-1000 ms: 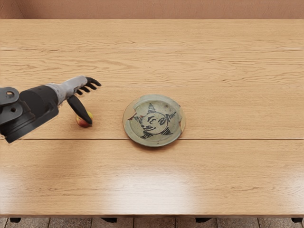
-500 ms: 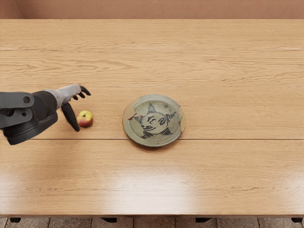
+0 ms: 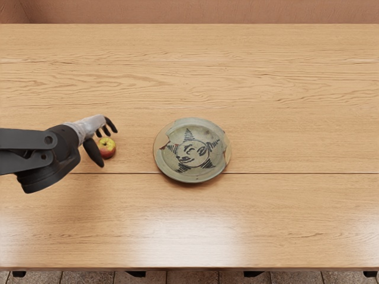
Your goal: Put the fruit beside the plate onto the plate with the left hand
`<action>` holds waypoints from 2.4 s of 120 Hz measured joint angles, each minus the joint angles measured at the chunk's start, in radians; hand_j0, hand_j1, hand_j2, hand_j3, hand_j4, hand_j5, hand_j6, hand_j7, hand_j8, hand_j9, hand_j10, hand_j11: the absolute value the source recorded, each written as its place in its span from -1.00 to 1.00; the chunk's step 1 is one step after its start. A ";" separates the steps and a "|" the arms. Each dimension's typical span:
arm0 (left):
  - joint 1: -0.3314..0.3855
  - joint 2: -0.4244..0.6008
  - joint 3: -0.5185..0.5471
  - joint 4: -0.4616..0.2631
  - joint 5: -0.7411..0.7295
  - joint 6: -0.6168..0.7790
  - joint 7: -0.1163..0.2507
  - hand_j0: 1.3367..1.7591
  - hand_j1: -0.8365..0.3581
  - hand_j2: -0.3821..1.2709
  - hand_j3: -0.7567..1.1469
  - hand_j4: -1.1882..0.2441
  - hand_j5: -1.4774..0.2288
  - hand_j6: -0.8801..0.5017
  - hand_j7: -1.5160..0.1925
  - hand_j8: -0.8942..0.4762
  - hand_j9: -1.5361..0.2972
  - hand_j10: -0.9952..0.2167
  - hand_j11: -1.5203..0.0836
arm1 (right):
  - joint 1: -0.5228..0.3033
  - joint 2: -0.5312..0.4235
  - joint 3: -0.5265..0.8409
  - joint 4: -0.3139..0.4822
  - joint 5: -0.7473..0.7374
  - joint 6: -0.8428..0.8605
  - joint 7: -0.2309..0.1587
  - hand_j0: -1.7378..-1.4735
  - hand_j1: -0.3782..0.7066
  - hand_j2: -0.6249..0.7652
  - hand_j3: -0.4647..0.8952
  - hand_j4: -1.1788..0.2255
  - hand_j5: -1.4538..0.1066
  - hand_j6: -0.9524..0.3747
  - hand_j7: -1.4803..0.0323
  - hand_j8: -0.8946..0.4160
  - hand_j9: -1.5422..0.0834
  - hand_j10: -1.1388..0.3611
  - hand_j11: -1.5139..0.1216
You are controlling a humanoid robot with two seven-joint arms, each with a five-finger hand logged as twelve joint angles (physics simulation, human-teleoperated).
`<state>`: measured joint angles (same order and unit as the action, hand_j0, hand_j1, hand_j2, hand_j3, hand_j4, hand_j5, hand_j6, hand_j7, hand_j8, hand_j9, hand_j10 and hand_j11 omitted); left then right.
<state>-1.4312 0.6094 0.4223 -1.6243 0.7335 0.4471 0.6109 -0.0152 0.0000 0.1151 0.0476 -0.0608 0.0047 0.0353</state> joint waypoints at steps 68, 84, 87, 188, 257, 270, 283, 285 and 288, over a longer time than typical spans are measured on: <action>0.052 -0.086 0.003 0.123 0.016 0.022 0.000 0.51 0.01 -0.43 -0.20 -0.05 -0.05 -0.44 -0.01 -0.42 -0.06 -0.20 0.06 | -0.002 0.000 0.000 -0.001 -0.001 0.000 0.000 -0.40 -0.86 -0.11 -0.32 0.62 0.80 0.38 0.89 0.31 0.84 0.47 0.79; 0.067 -0.086 0.003 0.130 0.034 0.038 0.000 0.50 0.05 -0.42 -0.20 -0.12 -0.12 -0.43 -0.09 -0.43 -0.14 -0.26 -0.03 | -0.002 0.000 0.000 -0.001 -0.001 0.000 0.000 -0.40 -0.86 -0.11 -0.32 0.62 0.80 0.38 0.89 0.31 0.84 0.47 0.79; 0.067 -0.086 0.003 0.132 0.035 0.040 0.000 0.50 0.04 -0.40 -0.20 -0.13 -0.14 -0.43 -0.10 -0.44 -0.15 -0.28 -0.05 | -0.002 0.000 0.000 -0.001 -0.001 0.000 0.000 -0.40 -0.86 -0.11 -0.32 0.62 0.80 0.38 0.89 0.31 0.84 0.47 0.79; -0.038 -0.107 -0.042 0.097 0.024 0.082 0.001 0.49 -0.29 0.23 -0.20 -0.22 -0.65 -0.15 -0.54 -0.16 -0.52 -0.69 -0.47 | 0.000 0.000 0.000 -0.001 -0.001 0.000 0.000 -0.40 -0.86 -0.11 -0.32 0.62 0.80 0.38 0.89 0.31 0.84 0.47 0.79; -0.131 -0.408 -0.091 -0.003 -0.040 0.156 0.000 0.49 -0.16 0.07 -0.20 -0.40 -0.67 -0.19 -0.57 -0.21 -0.53 -0.69 -0.49 | 0.001 0.000 0.001 -0.017 0.000 -0.001 0.000 -0.40 -0.86 -0.11 -0.32 0.62 0.80 0.38 0.89 0.31 0.84 0.47 0.79; -0.130 -0.408 -0.067 -0.015 -0.049 0.158 0.000 0.49 -0.21 0.11 -0.20 -0.41 -0.67 -0.19 -0.54 -0.22 -0.53 -0.70 -0.48 | 0.001 0.000 0.000 -0.021 0.000 -0.001 0.000 -0.40 -0.86 -0.11 -0.32 0.62 0.80 0.38 0.89 0.31 0.84 0.47 0.79; -0.131 -0.407 -0.056 -0.021 -0.051 0.160 -0.001 0.50 -0.26 0.27 -0.20 -0.42 -0.64 -0.22 -0.53 -0.22 -0.51 -0.70 -0.47 | 0.001 0.000 0.000 -0.022 0.000 -0.001 0.000 -0.40 -0.86 -0.11 -0.32 0.62 0.80 0.38 0.89 0.31 0.84 0.47 0.79; -0.131 -0.407 -0.054 -0.021 -0.051 0.160 0.000 0.50 -0.27 0.27 -0.20 -0.42 -0.63 -0.22 -0.52 -0.22 -0.51 -0.69 -0.46 | 0.001 0.000 0.000 -0.022 0.000 -0.001 0.000 -0.40 -0.86 -0.11 -0.32 0.62 0.80 0.38 0.89 0.31 0.84 0.47 0.79; -0.131 -0.407 -0.052 -0.021 -0.051 0.161 0.000 0.50 -0.27 0.28 -0.20 -0.41 -0.61 -0.23 -0.51 -0.23 -0.50 -0.68 -0.45 | 0.001 0.000 0.000 -0.023 0.000 -0.001 0.000 -0.40 -0.86 -0.11 -0.32 0.62 0.80 0.38 0.89 0.31 0.84 0.47 0.79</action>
<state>-1.5621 0.2025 0.3702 -1.6456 0.6823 0.6076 0.6105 -0.0140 0.0000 0.1152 0.0251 -0.0612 0.0033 0.0353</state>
